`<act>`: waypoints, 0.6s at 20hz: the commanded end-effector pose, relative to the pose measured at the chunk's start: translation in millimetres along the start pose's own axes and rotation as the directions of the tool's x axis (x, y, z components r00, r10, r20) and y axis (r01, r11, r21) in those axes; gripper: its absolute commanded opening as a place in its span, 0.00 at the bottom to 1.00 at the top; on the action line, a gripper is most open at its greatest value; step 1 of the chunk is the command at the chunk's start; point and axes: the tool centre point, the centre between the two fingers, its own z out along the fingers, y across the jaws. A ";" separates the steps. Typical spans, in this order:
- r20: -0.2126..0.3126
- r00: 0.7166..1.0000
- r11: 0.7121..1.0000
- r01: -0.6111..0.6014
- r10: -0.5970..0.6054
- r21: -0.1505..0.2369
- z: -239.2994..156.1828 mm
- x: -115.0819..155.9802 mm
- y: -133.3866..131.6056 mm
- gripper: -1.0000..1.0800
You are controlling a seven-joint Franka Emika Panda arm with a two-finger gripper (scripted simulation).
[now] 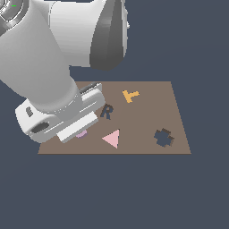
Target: Insert a designated object into the corresponding slot on a board.
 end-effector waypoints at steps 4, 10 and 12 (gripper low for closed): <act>-0.001 0.998 0.998 0.065 -0.065 0.002 10.8 5.4 10.4 0.96; -0.001 0.996 0.996 0.089 -0.089 0.003 14.9 7.9 14.2 0.96; -0.001 0.996 0.996 0.087 -0.087 0.003 14.6 7.9 14.0 0.96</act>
